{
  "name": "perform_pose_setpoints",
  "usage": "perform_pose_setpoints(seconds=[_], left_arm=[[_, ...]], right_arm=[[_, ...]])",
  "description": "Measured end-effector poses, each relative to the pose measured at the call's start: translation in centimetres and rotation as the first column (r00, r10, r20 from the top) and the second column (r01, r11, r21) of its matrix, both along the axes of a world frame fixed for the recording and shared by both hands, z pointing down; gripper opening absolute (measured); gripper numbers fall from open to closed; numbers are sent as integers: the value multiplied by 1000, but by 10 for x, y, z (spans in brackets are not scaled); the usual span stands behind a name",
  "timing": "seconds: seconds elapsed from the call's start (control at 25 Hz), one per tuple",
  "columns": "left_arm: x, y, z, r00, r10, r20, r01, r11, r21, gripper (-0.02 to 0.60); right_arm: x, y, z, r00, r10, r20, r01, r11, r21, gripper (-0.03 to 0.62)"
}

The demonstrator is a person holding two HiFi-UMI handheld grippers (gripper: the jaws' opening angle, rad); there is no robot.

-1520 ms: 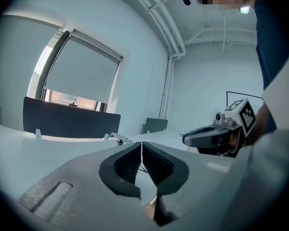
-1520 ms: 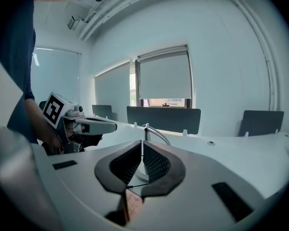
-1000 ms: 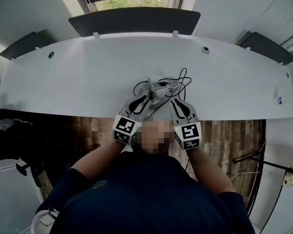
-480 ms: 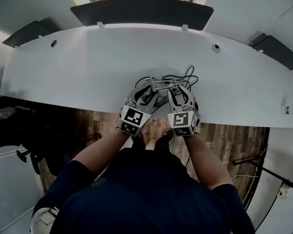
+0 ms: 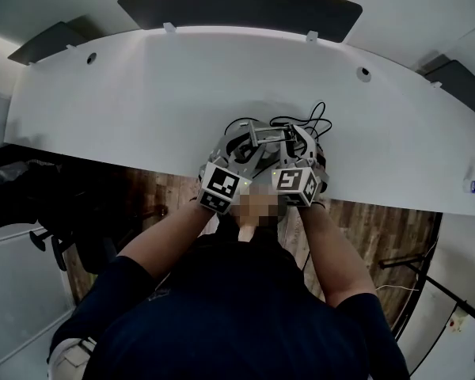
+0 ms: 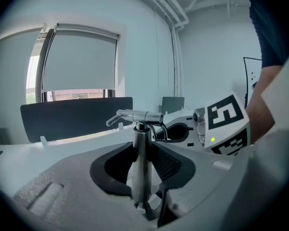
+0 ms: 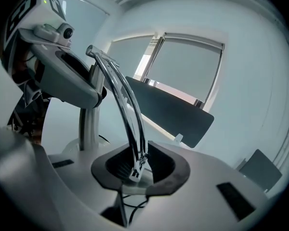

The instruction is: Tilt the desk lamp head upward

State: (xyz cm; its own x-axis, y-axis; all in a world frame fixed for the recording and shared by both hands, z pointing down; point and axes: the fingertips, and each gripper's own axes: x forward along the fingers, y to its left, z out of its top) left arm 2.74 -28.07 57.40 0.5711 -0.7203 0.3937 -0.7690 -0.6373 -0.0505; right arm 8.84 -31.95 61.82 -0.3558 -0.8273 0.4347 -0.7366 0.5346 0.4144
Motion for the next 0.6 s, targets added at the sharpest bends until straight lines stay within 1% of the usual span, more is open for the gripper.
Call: perform_pose_setpoints(seconds=[0.16, 0.24, 0.36, 0.48, 0.6], left_arm=[[0, 1, 1, 1000, 9, 7, -9, 1000, -7, 126], [0, 2, 2, 1000, 13, 7, -13, 1000, -18, 124], [1, 3, 2, 1000, 21, 6, -20, 999, -30, 124], [4, 5, 2, 999, 32, 3, -32, 999, -27, 124], [4, 4, 4, 999, 31, 14, -31, 999, -26, 124]], right_arm=[[0, -1, 0, 1000, -7, 10, 7, 1000, -19, 75], [1, 1, -1, 1000, -14, -1, 14, 1000, -18, 75], [4, 3, -7, 999, -19, -41, 19, 1000, -15, 75], [9, 7, -8, 996, -29, -88, 28, 999, -17, 75], [19, 5, -18, 989, -10, -147, 14, 1000, 27, 75]])
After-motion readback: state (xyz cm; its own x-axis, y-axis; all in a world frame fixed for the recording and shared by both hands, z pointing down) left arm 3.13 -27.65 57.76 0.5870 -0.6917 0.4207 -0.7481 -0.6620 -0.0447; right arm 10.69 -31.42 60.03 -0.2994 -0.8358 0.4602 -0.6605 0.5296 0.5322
